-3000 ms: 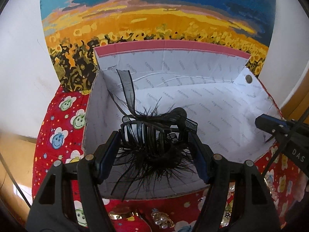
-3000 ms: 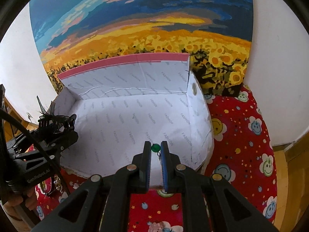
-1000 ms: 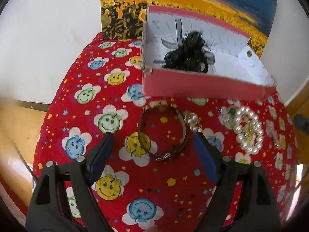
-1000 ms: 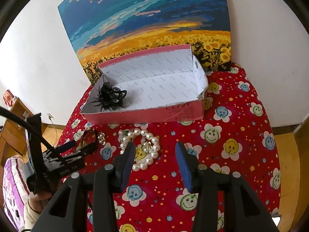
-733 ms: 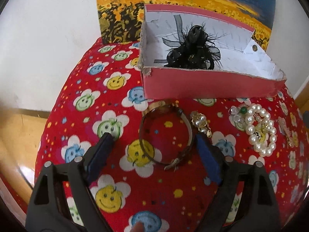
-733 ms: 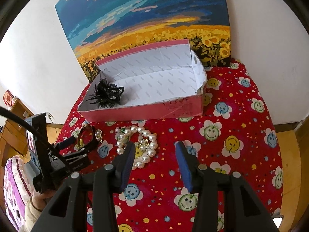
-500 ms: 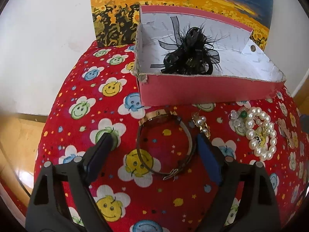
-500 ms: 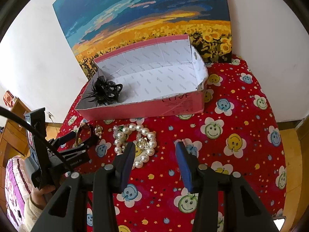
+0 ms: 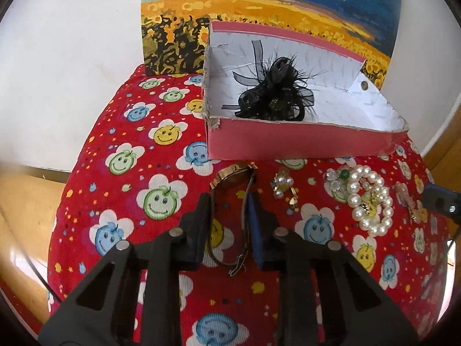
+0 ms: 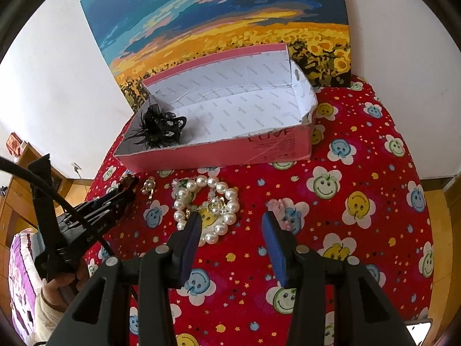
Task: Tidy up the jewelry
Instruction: 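Grasp the pearl bracelet with the right gripper while the left gripper holds the watch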
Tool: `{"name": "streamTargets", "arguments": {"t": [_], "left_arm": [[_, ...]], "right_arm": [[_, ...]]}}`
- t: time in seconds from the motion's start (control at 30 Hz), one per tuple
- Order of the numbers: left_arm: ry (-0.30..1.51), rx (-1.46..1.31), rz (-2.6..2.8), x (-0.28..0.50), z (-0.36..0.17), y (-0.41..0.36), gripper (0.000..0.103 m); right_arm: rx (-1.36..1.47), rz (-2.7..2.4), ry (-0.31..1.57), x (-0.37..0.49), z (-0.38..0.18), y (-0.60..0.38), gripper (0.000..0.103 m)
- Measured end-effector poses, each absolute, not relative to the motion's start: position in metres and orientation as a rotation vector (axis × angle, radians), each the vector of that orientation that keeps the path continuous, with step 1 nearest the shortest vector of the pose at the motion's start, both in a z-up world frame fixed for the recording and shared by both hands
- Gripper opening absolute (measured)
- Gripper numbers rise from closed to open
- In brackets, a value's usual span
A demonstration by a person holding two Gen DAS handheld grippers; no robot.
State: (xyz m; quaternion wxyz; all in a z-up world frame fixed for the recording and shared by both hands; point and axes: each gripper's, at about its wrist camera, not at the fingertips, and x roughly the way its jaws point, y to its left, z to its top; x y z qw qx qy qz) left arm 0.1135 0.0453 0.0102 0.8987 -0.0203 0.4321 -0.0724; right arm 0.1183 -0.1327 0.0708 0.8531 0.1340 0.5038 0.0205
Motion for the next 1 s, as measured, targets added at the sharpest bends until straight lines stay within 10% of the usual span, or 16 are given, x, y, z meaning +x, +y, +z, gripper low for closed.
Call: {"name": "streamTargets", "arguments": {"t": [1.0], "left_arm": [[0.805, -0.087, -0.172, 0.078, 0.036, 0.060, 0.018]], "right_arm": [[0.060, 0.031, 1.119, 0.171, 0.025, -0.108, 0.015]]}}
